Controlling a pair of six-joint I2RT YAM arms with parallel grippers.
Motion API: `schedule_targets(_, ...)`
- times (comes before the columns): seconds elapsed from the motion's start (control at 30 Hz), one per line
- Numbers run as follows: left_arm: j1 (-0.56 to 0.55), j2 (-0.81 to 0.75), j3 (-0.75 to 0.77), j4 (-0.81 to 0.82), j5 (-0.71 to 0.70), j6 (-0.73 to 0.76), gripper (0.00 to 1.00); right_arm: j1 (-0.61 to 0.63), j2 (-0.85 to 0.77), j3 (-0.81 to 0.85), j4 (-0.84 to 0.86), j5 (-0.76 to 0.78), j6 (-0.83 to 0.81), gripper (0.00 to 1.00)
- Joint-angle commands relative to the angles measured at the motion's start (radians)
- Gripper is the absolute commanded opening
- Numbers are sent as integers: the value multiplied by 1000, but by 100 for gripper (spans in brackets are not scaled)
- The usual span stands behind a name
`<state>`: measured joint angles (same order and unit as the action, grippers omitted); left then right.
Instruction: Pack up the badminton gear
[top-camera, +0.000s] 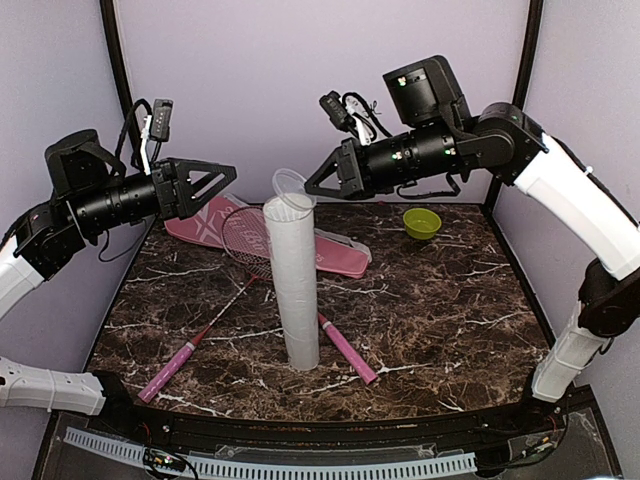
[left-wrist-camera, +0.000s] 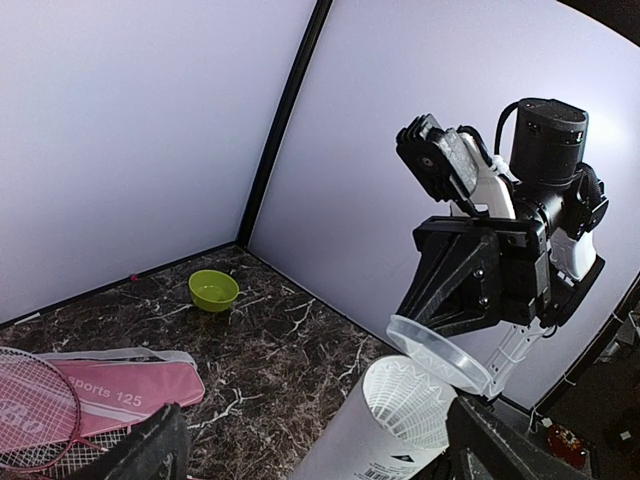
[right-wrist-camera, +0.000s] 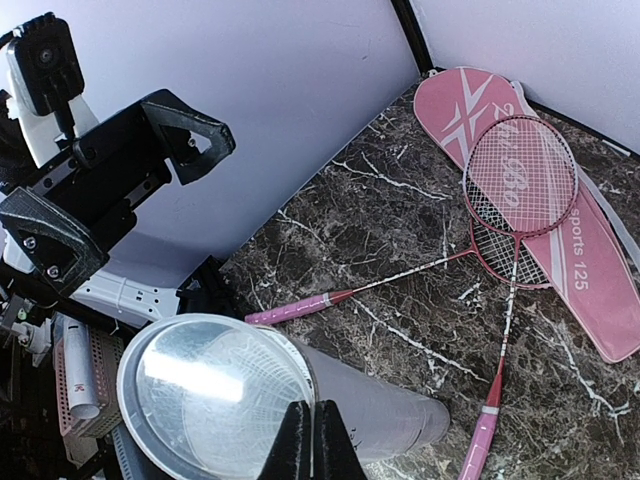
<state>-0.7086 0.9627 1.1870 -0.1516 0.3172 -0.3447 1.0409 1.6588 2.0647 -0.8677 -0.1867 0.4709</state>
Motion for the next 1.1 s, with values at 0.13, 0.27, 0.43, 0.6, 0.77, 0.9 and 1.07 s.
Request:
schedule_targets(0.13, 6, -11, 7, 13, 11, 6, 92, 11, 13, 26, 12, -1, -12, 6)
schedule_targets(0.27, 6, -9, 8, 15, 15, 4, 92, 11, 10, 23, 15, -1, -11, 10)
schedule_targets(0.43, 6, -6, 8, 16, 17, 3, 92, 11, 9, 22, 18, -2, -12, 12)
schedule_targets(0.6, 6, 0, 12, 14, 22, -3, 92, 11, 8, 22, 21, -4, -12, 18)
schedule_targets(0.77, 6, 35, 36, 5, 55, 0, 92, 11, 7, 21, 24, -2, -15, 30)
schedule_targets(0.9, 6, 57, 41, 12, 75, -7, 92, 11, 10, 22, 18, 0, -16, 39)
schedule_targets(1.07, 6, 63, 36, 29, 88, -13, 92, 16, 3, 2, 18, 7, -18, 50)
